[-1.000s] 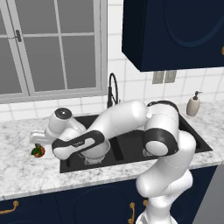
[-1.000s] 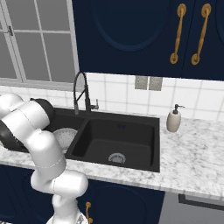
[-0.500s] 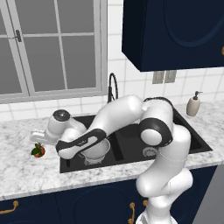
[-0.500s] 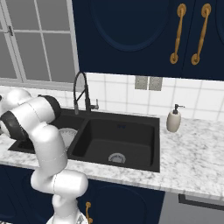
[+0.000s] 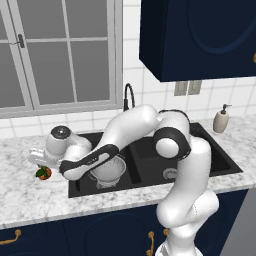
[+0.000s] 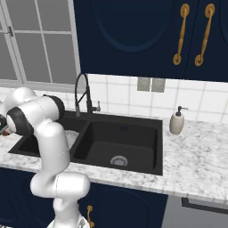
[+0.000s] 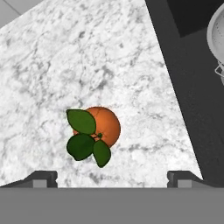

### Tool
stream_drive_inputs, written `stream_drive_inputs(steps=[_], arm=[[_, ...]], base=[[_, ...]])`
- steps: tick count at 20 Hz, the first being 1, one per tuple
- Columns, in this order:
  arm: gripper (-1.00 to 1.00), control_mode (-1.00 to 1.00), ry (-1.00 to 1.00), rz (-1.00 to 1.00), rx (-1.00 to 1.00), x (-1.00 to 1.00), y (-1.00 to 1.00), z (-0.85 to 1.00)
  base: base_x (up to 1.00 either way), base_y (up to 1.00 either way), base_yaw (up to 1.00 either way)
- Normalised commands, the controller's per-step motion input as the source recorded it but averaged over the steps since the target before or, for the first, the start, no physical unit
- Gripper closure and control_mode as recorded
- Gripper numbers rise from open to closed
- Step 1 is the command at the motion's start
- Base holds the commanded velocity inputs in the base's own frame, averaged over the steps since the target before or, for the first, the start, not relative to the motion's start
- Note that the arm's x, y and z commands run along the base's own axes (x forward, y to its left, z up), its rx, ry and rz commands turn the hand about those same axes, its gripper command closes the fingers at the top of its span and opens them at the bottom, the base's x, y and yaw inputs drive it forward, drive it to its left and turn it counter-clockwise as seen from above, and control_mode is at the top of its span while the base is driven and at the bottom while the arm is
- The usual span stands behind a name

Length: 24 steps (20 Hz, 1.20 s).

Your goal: Put the colander in the sink, put the orange in the colander, and turn on the sink faucet and pour water over the colander.

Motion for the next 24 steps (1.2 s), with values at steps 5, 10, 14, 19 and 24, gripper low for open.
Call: stream_drive_inputs(steps=[5,10,14,19,24], arm=[[-1.00,-1.00,0.02,-0.03,0.00,0.11,0.05,-0.06],[-1.00,-1.00,0.01,-0.02,0.00,0.13,0.02,-0.13],[-1.00,-1.00,0.01,-0.01,0.00,0.21,0.02,-0.20],[-1.00,-1.00,0.03,0.00,0.00,0.16,0.08,-0.22],[-1.00,-1.00,0.05,0.00,0.00,0.21,0.11,-0.25]], base=[[0.00,0.00,0.00],[0.00,0.00,0.00],[0.00,0.00,0.00],[0.00,0.00,0.00],[0.00,0.00,0.00]])
